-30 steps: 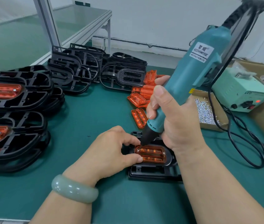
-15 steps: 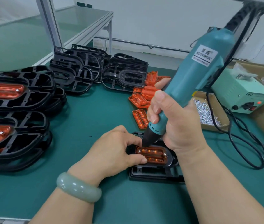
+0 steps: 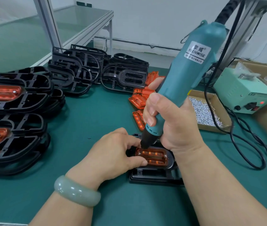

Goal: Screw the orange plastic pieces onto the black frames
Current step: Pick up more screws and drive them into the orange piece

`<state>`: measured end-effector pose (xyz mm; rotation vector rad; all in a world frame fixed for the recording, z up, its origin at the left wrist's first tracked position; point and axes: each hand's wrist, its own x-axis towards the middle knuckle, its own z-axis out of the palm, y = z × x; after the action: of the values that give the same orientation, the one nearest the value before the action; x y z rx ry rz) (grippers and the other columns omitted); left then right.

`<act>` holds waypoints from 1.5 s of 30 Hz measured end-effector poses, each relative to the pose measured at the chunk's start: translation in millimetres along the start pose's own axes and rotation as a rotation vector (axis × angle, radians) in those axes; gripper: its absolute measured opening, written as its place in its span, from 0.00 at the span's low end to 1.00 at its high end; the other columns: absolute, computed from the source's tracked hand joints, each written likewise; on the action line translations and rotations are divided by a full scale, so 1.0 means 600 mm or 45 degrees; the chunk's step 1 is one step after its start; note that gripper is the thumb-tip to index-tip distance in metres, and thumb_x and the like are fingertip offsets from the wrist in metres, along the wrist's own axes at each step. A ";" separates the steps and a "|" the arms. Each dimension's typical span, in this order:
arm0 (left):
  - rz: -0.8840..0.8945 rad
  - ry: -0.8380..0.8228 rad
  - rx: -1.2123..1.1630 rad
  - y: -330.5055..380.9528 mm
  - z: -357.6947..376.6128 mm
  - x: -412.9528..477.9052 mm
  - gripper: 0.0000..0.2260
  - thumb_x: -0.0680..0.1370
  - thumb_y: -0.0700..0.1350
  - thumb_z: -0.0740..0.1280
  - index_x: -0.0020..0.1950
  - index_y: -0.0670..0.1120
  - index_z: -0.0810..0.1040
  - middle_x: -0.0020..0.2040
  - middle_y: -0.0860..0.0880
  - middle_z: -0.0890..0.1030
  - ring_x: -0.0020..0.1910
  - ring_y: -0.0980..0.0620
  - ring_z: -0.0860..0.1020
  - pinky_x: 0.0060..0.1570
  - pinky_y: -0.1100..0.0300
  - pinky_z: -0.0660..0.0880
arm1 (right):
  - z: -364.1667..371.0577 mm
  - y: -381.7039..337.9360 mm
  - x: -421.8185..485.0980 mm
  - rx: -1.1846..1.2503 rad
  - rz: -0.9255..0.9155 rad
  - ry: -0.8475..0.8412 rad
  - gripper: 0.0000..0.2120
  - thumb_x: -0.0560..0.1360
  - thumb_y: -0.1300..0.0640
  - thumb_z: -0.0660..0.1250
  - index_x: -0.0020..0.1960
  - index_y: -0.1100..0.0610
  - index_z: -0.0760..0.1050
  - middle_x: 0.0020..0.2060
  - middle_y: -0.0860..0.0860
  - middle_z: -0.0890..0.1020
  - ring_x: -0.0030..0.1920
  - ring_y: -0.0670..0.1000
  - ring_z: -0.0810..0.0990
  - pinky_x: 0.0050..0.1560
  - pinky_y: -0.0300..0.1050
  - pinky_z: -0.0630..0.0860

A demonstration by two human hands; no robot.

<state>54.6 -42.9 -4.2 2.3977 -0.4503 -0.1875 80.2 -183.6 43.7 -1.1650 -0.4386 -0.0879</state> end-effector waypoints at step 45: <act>-0.001 -0.006 0.031 0.002 0.000 -0.001 0.15 0.67 0.59 0.73 0.34 0.77 0.69 0.41 0.55 0.71 0.40 0.59 0.71 0.45 0.59 0.73 | -0.010 0.002 0.003 0.023 -0.016 0.060 0.05 0.68 0.54 0.69 0.44 0.52 0.76 0.26 0.49 0.72 0.22 0.50 0.70 0.29 0.40 0.70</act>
<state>53.8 -43.3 -3.4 2.4214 -0.4557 -0.1892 84.0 -188.3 41.4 -1.1402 -0.4047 -0.1218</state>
